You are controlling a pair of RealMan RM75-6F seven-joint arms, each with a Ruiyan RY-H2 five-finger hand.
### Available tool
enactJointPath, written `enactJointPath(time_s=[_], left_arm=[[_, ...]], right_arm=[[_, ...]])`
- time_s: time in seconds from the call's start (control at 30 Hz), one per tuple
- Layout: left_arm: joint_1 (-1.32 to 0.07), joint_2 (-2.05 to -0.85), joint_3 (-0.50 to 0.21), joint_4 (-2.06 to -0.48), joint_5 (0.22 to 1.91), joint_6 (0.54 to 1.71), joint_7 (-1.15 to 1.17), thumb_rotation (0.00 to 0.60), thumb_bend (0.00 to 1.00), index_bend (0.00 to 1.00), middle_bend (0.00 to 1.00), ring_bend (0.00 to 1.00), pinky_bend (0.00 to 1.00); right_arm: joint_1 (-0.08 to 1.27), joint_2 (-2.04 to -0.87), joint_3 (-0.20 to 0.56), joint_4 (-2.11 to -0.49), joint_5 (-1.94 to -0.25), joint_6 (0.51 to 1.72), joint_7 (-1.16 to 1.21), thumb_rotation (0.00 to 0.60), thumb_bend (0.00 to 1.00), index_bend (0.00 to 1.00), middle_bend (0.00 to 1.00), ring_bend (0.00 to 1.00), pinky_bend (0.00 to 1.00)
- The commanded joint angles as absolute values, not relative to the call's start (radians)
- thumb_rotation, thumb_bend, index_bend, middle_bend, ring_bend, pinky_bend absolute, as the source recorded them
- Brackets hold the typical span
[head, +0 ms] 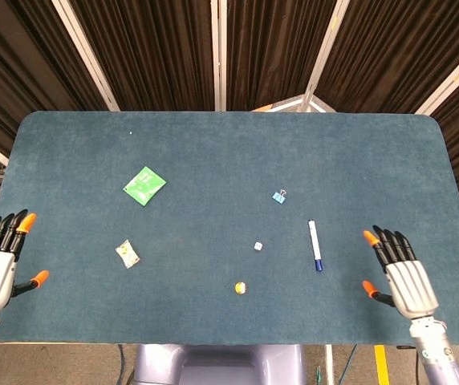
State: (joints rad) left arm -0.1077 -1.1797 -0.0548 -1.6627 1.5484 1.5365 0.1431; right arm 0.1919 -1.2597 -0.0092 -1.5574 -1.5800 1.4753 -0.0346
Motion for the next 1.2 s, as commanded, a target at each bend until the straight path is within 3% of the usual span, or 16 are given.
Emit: enactJointPath(time_s=[0.03, 0.3, 0.5, 0.8, 1.2], left_arm=[[-0.109, -1.18, -0.055, -1.658, 1.546, 1.533, 0.142, 0.6, 0.0, 0.0, 0.0, 0.0, 0.0], [-0.106, -1.176, -0.058, -1.655, 1.543, 1.54, 0.128, 0.6, 0.0, 0.0, 0.0, 0.0, 0.0], [-0.103, -1.17, -0.057, -1.653, 1.543, 1.542, 0.111, 0.6, 0.0, 0.0, 0.0, 0.0, 0.0], [-0.099, -1.154, -0.06, -1.651, 1.544, 1.551, 0.07, 0.6, 0.0, 0.0, 0.0, 0.0, 0.0], [-0.101, -1.147, -0.066, -1.645, 1.532, 1.544, 0.049, 0.6, 0.0, 0.0, 0.0, 0.0, 0.0]], right_arm=[[0.227, -1.259, 0.014, -1.612, -1.58, 1.434, -0.069, 0.6, 0.16, 0.16, 0.0, 0.0, 0.0], [0.335, -1.295, 0.099, -1.79, -1.483, 1.282, -0.227, 0.6, 0.16, 0.26, 0.0, 0.0, 0.0], [0.419, -1.417, 0.176, -1.844, -1.275, 1.192, -0.436, 0.6, 0.16, 0.33, 0.05, 0.0, 0.0], [0.518, -1.667, 0.231, -1.714, -1.037, 1.171, -0.601, 0.6, 0.16, 0.34, 0.06, 0.0, 0.0], [0.592, -1.808, 0.268, -1.562, -0.961, 1.175, -0.631, 0.6, 0.16, 0.4, 0.09, 0.0, 0.0]])
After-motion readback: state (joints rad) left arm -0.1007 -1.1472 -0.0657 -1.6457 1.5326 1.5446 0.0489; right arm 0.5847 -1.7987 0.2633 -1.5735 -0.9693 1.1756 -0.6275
